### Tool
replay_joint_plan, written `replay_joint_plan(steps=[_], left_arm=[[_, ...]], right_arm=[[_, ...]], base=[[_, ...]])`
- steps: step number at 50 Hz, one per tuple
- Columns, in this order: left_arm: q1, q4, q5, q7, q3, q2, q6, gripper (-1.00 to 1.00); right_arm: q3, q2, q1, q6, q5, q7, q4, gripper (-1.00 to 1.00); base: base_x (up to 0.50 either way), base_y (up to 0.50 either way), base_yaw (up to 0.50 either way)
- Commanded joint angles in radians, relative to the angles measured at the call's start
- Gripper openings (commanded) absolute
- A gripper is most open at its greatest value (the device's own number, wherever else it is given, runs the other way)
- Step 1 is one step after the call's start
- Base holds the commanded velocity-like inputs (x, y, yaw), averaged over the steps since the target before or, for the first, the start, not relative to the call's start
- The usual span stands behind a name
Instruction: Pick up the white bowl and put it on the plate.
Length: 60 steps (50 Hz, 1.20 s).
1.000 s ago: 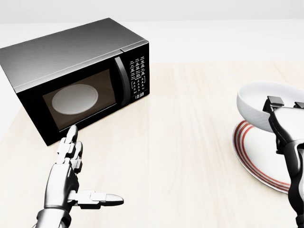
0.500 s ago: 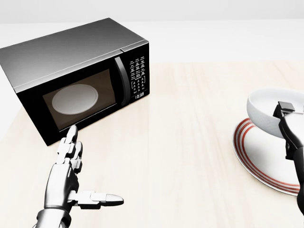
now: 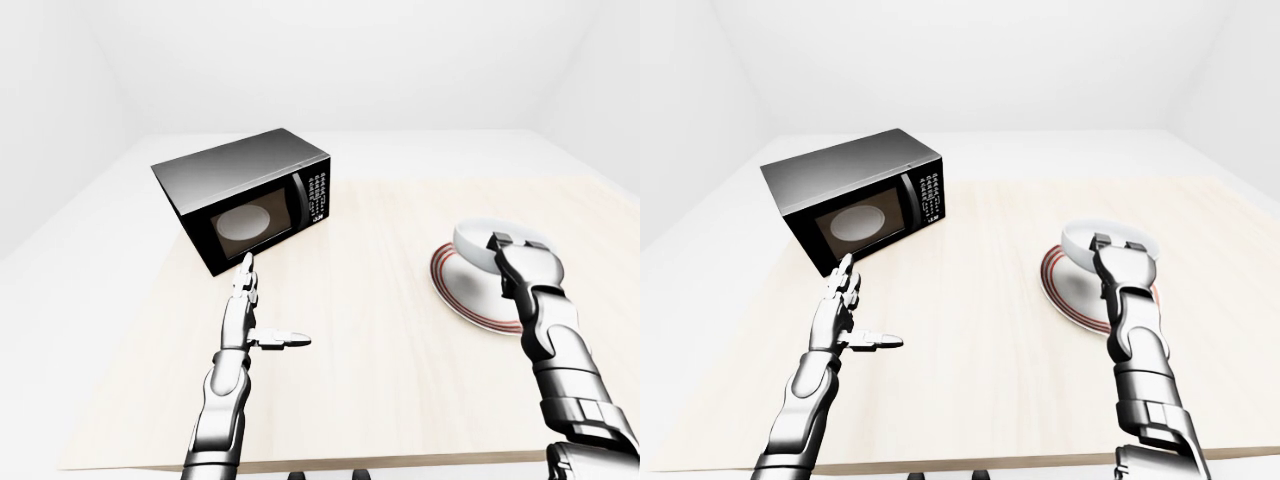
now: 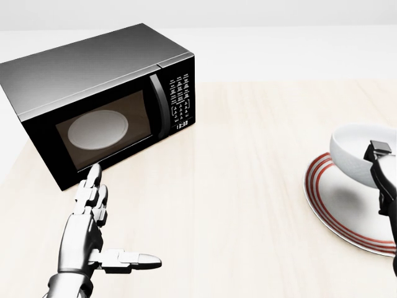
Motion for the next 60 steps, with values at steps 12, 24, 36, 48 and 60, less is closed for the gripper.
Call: replay_joint_plan(steps=[12, 24, 36, 48, 60], left_arm=[[-0.002, 0.002, 0.003, 0.003, -0.001, 0.000, 0.000, 1.00], [-0.003, 0.005, 0.003, 0.003, 0.000, 0.000, -0.002, 1.00], [-0.003, 0.006, 0.005, 0.003, -0.002, 0.000, -0.003, 1.00], [0.000, 0.003, 0.004, 0.002, -0.003, -0.001, -0.003, 1.00], [-0.002, 0.006, 0.004, 0.002, -0.002, -0.001, -0.003, 1.00]], right_arm=[[0.000, -0.026, -0.033, -0.007, 0.136, -0.063, 0.076, -1.00], [0.020, -0.040, -0.054, -0.018, 0.161, -0.118, 0.180, -1.00], [0.038, -0.038, -0.056, -0.029, 0.174, -0.153, 0.236, -1.00], [0.040, -0.039, -0.053, -0.028, 0.177, -0.152, 0.235, -1.00], [0.038, -0.038, -0.050, -0.021, 0.177, -0.141, 0.230, -1.00]], base=[[0.00, 0.00, 0.00], [0.00, 0.00, 0.00], [0.00, 0.00, 0.00], [0.00, 0.00, 0.00], [0.00, 0.00, 0.00]])
